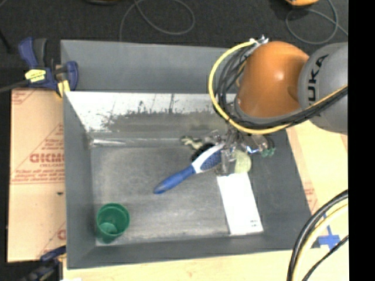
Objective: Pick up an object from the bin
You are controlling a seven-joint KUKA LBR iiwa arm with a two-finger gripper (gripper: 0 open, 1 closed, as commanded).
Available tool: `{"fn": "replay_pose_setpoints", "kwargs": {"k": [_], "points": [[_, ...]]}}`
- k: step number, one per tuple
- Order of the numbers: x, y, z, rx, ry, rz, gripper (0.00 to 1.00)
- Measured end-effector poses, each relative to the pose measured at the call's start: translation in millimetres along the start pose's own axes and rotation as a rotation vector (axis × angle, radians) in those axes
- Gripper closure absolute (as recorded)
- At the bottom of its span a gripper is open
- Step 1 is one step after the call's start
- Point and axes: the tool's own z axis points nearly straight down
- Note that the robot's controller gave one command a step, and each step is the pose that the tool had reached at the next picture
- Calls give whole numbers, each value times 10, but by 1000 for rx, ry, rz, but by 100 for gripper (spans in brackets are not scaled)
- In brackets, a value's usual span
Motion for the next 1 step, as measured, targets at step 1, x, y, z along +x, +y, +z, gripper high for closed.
{"fn": "replay_pose_setpoints", "kwargs": {"k": [1], "points": [[146,-346,-471,-6,11,-23,100]]}}
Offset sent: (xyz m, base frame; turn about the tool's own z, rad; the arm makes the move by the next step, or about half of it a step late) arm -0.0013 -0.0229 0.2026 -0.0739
